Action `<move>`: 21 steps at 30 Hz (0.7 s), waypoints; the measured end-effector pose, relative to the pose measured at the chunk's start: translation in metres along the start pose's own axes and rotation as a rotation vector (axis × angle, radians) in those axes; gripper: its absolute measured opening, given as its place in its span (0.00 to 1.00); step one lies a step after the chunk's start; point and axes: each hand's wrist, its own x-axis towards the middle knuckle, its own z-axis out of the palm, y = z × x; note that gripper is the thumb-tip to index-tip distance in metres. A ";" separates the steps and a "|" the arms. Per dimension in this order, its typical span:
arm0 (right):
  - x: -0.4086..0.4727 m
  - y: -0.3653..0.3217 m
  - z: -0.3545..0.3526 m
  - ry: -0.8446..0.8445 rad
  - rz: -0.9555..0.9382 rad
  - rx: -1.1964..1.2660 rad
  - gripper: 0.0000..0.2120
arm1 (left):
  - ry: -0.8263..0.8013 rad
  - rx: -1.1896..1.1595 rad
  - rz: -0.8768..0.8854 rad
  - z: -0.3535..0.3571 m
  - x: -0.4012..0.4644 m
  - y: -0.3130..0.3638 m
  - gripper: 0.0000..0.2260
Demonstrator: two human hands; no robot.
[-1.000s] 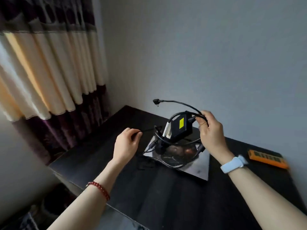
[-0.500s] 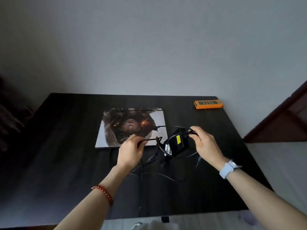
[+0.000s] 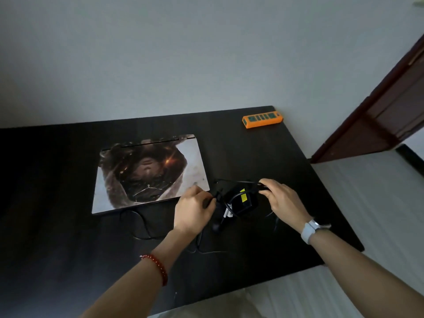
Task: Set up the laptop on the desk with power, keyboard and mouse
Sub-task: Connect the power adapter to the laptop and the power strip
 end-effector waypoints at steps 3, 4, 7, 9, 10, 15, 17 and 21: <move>0.009 0.024 -0.006 -0.057 -0.062 -0.074 0.12 | -0.021 -0.008 -0.005 0.023 0.007 0.009 0.06; 0.013 0.034 -0.007 -0.071 -0.081 -0.088 0.12 | -0.028 -0.004 0.005 0.032 0.009 0.012 0.06; 0.025 0.064 -0.010 -0.132 -0.152 -0.120 0.10 | -0.045 0.014 0.037 0.055 0.014 0.023 0.06; 0.033 0.081 -0.009 -0.168 -0.213 -0.162 0.10 | -0.054 0.039 0.037 0.068 0.016 0.026 0.08; 0.035 0.091 -0.008 -0.179 -0.246 -0.198 0.11 | -0.064 0.056 0.026 0.074 0.016 0.027 0.08; 0.032 0.129 0.002 -0.175 -0.325 -0.359 0.13 | -0.181 0.101 -0.029 0.105 0.015 0.031 0.11; 0.025 0.142 0.007 -0.195 -0.344 -0.395 0.13 | -0.250 0.087 -0.048 0.115 0.013 0.033 0.13; 0.015 0.166 0.015 -0.254 -0.364 -0.447 0.16 | -0.355 0.072 -0.057 0.132 0.011 0.039 0.23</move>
